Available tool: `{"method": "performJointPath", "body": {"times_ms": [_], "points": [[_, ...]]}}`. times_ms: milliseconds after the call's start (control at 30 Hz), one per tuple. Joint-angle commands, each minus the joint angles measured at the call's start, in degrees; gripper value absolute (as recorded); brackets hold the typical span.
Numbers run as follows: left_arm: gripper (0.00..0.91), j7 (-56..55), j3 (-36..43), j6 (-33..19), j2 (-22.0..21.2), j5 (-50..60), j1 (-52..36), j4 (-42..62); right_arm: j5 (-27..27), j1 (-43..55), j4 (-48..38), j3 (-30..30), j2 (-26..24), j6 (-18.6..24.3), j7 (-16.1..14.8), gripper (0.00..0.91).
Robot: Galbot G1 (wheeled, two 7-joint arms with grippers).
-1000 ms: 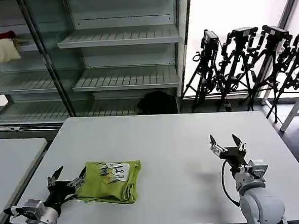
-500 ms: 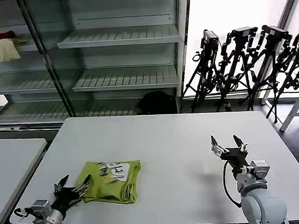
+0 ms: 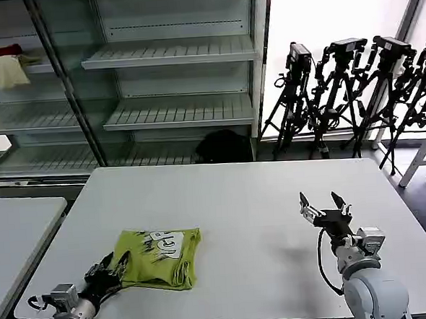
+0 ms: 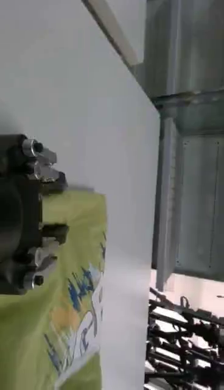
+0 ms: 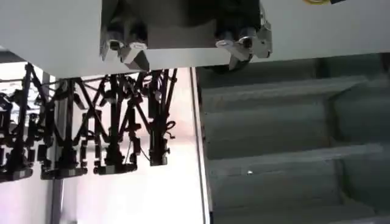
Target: Fold and organize the clothes.
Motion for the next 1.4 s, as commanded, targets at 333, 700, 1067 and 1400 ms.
{"method": "performJointPath", "body": {"times_ms": [333, 700, 1067, 1400], "points": [[0.01, 1.3, -1.2, -0.2, -0.4, -4.3, 0.0, -0.7, 0.2, -0.9, 0.4, 0.2, 0.0, 0.0, 0.3, 0.907], [0.0, 6.0, -16.1, -11.8, 6.7, 6.5, -0.3, -1.9, 0.6, -1.6, -1.2, 1.1, -0.1, 1.1, 0.4, 0.907], [0.0, 9.3, -26.5, -10.3, 21.6, 11.8, -2.2, -3.9, 0.8, -1.8, -2.1, 0.9, 0.2, 1.9, 0.3, 0.907], [0.0, 11.4, -12.7, -11.4, 19.9, 31.2, 1.3, -11.9, -0.2, -2.9, -4.1, 1.8, -0.2, 5.0, 0.2, 0.907]]}}
